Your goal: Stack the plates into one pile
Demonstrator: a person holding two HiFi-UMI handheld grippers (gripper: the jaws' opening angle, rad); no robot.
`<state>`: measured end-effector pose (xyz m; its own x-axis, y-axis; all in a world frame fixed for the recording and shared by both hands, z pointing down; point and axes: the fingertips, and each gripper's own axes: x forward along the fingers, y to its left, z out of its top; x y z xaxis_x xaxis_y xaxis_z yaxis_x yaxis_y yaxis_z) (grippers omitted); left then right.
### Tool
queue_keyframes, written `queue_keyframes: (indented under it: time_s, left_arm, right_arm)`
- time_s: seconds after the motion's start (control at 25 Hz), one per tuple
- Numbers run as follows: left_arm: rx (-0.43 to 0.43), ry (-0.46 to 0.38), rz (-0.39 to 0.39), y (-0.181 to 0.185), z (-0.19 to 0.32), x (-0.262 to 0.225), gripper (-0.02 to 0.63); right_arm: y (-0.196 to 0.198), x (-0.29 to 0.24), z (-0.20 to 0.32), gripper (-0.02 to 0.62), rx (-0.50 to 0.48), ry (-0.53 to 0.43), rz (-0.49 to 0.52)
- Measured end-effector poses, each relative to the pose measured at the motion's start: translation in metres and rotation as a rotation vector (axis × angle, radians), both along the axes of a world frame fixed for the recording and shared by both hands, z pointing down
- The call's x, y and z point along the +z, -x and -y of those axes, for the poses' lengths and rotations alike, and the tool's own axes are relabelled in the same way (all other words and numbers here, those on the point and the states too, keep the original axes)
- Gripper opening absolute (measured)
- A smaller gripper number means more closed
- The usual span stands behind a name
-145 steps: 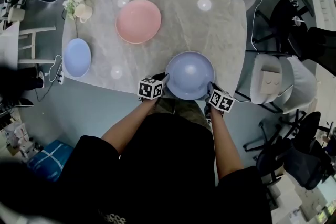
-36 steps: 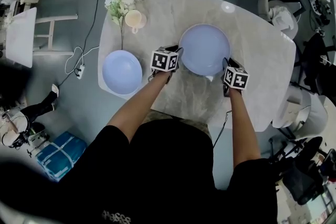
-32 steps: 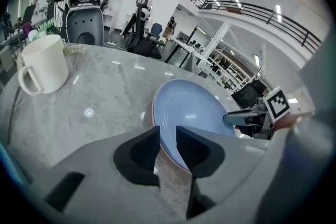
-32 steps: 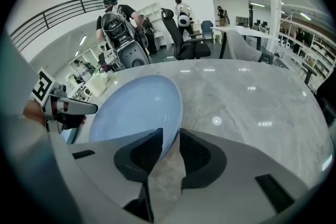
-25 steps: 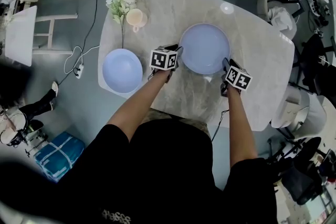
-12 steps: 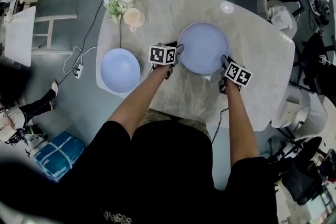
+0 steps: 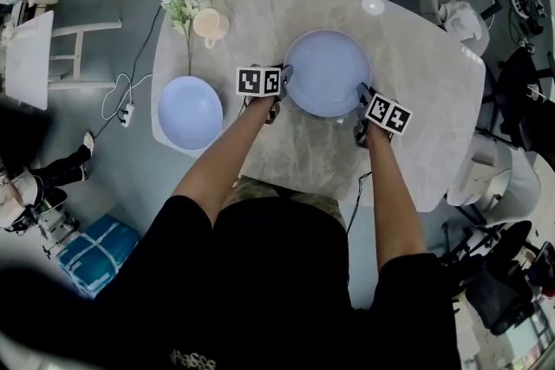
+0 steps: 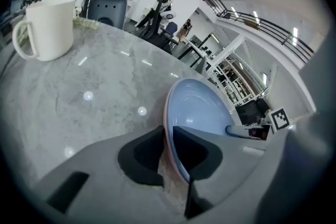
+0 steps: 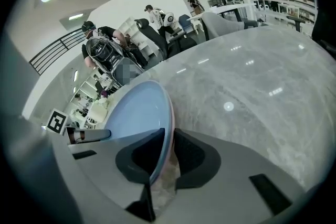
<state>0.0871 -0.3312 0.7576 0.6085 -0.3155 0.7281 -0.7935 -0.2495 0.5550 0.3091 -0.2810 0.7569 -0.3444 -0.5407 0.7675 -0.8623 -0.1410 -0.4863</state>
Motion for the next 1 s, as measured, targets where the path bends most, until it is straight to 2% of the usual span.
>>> queue_keyframes:
  time_s: [0.16,0.28,0.56,0.68,0.84,1.0]
  left_arm:
    - [0.025,0.029,0.016,0.005,-0.016,0.000,0.066]
    - [0.003,0.033,0.000,0.011,-0.026,-0.008,0.066]
    - [0.002,0.037,-0.047,0.037,-0.093,-0.039,0.066]
    - [0.001,0.037,-0.096,0.058,-0.132,-0.054,0.066]
    - [0.013,0.044,-0.095,0.081,-0.173,-0.071,0.064]
    - [0.098,0.041,-0.132,0.090,-0.200,-0.082,0.065]
  right_arm:
    - [0.004,-0.002,-0.011,0.061,-0.028,-0.016,0.007]
    - [0.010,-0.010,-0.024,0.060,-0.031,-0.009,0.025]
    - [0.037,-0.037,-0.092,0.060,-0.036,0.013,0.019]
    - [0.060,-0.048,-0.140,0.060,-0.005,0.026,0.029]
    - [0.080,-0.067,-0.196,0.060,0.080,0.020,0.050]
    - [0.103,-0.075,-0.242,0.060,0.137,0.017,0.037]
